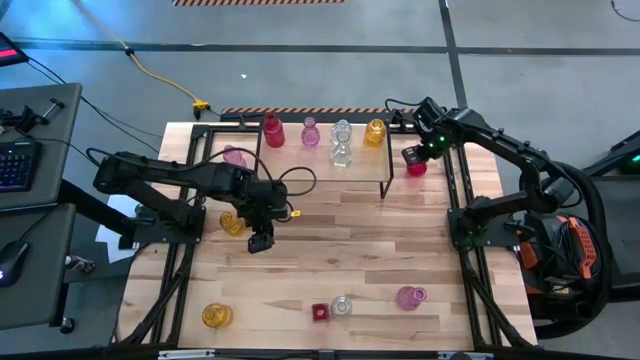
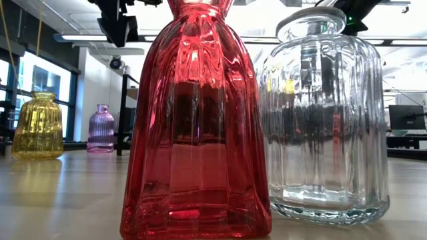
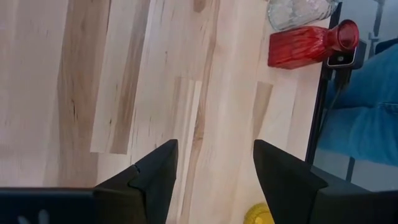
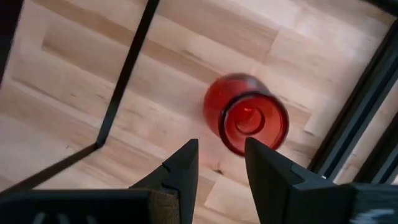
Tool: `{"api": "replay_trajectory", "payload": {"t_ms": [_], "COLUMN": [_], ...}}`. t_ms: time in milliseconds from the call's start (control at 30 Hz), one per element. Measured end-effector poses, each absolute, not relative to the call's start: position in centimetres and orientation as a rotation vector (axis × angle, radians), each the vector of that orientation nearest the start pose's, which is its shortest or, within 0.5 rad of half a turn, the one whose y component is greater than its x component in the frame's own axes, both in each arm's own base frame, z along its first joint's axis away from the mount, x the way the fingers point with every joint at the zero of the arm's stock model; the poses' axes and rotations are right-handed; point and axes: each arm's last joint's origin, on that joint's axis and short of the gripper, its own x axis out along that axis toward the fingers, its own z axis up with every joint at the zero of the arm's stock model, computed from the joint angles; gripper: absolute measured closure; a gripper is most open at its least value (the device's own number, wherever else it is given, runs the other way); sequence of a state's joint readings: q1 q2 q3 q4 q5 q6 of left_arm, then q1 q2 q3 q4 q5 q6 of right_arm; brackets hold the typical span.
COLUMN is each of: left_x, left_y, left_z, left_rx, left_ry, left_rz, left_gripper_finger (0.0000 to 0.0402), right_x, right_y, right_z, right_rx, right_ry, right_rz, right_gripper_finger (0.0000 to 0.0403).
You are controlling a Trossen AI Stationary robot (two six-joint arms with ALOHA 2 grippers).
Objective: Sort vases onto shelf
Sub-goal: Put the right red vase on the shelf aligned with the other red vase
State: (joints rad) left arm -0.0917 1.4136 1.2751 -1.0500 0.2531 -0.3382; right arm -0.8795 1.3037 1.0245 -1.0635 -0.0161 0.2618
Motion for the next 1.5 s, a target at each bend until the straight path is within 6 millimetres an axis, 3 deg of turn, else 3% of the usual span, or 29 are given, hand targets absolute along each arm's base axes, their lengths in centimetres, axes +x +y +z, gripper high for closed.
{"api": "replay_trajectory", "payload": {"t_ms": [533,833,1200,1500], "left_x": [26.4,26.4,26.4,26.4], "left_y": [-3.2,-3.2,-3.1,-3.1], "left_z": [30.1,30.1,30.1,30.1], "left_rx": [-0.397,-0.395,-0.378,-0.378], "left_ry": [1.234,1.233,1.228,1.229], "left_rz": [-0.093,-0.091,-0.066,-0.066], "left_gripper_finger": [0.0202,0.0202,0.0202,0.0202], "right_x": [15.3,15.4,15.3,15.1], "right_y": [-18.7,-18.9,-18.9,-18.9], "right_z": [22.8,22.6,22.7,22.7], "right_rx": [0.832,0.82,0.777,0.756], "right_ry": [1.255,1.267,1.28,1.303], "right_rz": [-0.914,-0.926,-0.956,-0.998], "right_gripper_finger": [0.029,0.0293,0.0392,0.0399]}}
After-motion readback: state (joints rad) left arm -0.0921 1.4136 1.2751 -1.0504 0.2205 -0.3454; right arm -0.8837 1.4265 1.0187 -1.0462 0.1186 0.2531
